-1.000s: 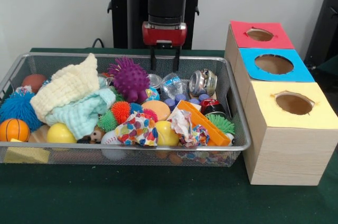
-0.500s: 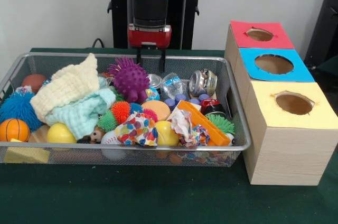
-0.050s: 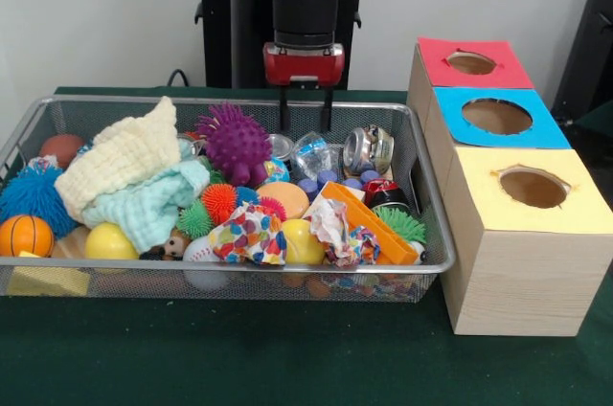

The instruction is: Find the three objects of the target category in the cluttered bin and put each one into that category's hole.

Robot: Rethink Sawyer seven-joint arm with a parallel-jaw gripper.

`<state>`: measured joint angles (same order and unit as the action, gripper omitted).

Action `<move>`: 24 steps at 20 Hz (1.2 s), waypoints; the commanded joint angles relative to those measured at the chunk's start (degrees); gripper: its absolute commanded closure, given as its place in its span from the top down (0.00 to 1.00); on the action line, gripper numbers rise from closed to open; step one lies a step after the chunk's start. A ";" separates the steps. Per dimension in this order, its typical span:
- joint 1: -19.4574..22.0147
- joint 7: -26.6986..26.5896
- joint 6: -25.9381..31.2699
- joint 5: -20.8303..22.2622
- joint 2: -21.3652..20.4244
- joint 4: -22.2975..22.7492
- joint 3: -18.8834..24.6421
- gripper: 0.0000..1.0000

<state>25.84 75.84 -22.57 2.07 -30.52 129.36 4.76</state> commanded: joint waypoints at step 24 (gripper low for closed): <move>2.54 15.10 -3.96 0.39 5.48 -10.61 6.57 1.00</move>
<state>27.49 75.85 -21.12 1.55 -28.28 128.26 5.91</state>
